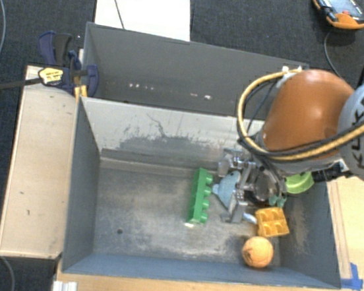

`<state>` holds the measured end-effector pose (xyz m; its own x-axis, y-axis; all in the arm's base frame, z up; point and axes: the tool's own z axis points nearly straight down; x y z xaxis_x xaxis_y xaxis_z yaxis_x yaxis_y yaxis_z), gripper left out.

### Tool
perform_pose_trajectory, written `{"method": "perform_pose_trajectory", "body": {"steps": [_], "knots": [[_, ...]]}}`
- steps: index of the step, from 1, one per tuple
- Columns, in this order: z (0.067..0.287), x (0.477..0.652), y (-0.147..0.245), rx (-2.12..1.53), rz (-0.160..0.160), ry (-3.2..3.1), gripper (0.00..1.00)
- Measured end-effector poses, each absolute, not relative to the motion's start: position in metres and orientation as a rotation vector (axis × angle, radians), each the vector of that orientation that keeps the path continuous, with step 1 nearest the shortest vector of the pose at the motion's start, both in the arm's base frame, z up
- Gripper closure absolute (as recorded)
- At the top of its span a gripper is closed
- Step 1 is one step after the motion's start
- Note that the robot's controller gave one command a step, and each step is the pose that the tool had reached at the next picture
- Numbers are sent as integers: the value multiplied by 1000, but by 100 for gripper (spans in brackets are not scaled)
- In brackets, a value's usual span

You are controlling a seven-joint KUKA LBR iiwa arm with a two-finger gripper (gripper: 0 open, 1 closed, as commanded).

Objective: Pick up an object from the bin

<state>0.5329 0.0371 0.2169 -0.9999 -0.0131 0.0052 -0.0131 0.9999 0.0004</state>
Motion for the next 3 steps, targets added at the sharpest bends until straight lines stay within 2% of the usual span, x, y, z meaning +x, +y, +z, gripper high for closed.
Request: {"method": "perform_pose_trajectory", "body": {"steps": [1, 2, 3], "knots": [[222, 534, 37, 18, -2, -3145, 0], [153, 551, -26, 37, 0, -3148, 0], [92, 552, -46, -402, -3, -3121, 0]]}}
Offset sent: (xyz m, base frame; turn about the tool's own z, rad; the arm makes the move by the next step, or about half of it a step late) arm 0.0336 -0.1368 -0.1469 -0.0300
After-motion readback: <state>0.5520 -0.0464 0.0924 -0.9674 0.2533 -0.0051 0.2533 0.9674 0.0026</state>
